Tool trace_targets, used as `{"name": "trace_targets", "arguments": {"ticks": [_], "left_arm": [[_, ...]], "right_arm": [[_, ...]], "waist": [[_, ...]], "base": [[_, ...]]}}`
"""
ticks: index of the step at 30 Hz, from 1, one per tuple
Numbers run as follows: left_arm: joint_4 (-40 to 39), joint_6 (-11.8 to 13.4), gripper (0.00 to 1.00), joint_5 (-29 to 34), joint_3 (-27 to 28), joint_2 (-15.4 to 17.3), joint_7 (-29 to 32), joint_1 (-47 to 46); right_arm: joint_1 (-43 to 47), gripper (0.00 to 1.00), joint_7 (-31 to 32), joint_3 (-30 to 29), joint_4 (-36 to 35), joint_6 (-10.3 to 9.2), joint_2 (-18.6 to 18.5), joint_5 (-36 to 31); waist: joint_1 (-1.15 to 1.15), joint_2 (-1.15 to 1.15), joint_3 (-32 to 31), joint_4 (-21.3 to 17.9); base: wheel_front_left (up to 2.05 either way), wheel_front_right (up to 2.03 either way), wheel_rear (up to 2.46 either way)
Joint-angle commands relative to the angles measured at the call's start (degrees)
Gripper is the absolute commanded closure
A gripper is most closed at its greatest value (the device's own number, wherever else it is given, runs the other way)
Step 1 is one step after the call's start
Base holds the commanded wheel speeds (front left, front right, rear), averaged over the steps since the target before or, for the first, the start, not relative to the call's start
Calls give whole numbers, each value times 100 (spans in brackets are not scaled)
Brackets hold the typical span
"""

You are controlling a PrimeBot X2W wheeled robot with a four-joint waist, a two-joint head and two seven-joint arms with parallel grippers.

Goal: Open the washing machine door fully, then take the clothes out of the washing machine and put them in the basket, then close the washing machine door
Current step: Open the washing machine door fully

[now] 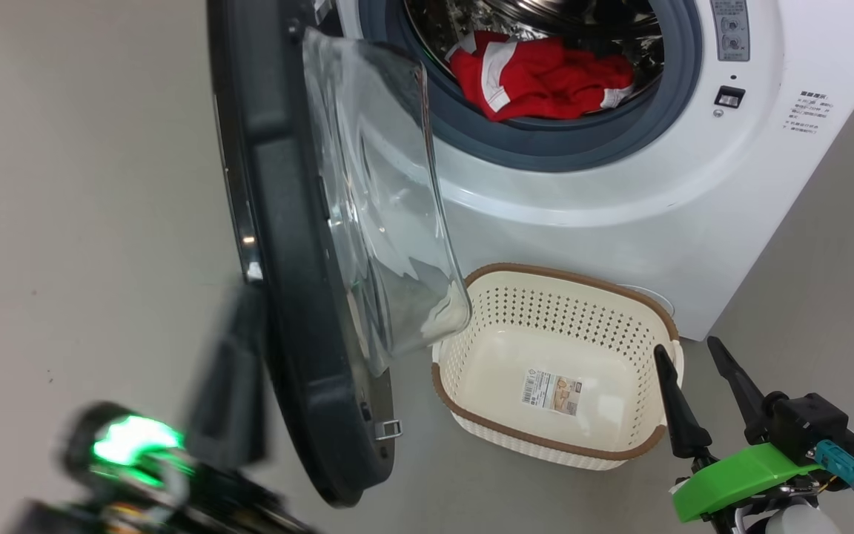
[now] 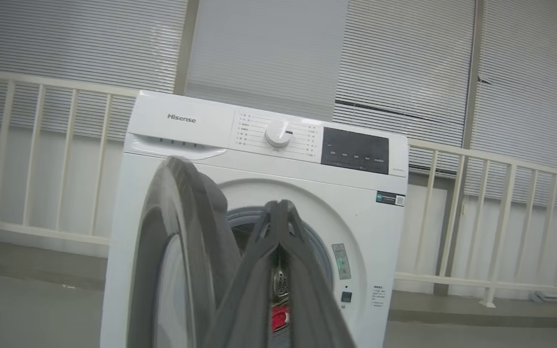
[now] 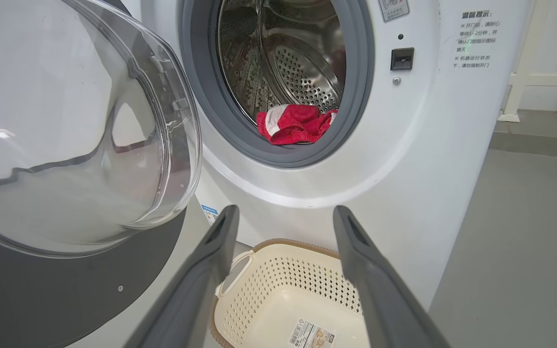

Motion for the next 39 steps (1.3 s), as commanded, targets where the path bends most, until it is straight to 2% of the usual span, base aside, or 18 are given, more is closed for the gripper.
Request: {"name": "trace_targets", "arguments": {"ticks": [1,4,7,12,18,31,39], "left_arm": [[-148,-32,100,70,98,63,-26,13],[33,-32,100,88,-520,63,-26,183],[535,-32,100,17,-944,63,-26,357],[1502,-32,100,-480,-1200,63,-26,479],[2176,-33,100,-626,-1067,63,-26,339],[2324,38,100,-604,-426,63,-26,349],[2480,46,100,-436,213,63,-26,296]], "right_arm": [[-84,0,-52,137,-139,28,-1,-50],[-110,0,-52,162,-145,28,1,-54],[-125,0,-52,196,-143,28,3,-53],[-150,0,-52,214,-153,28,5,-68],[-179,0,-52,210,-161,28,7,-85],[-149,0,-52,228,-179,28,9,-68],[-165,0,-52,273,-169,28,5,-74]], "waist": [[0,0,8,-7],[0,0,36,-21],[0,0,53,-40],[0,0,95,-57],[0,0,131,-55],[0,0,83,37],[0,0,110,142]], "base": [[0,0,0],[0,0,0],[0,0,0],[0,0,0],[0,0,0],[0,0,0],[0,0,0]]}}
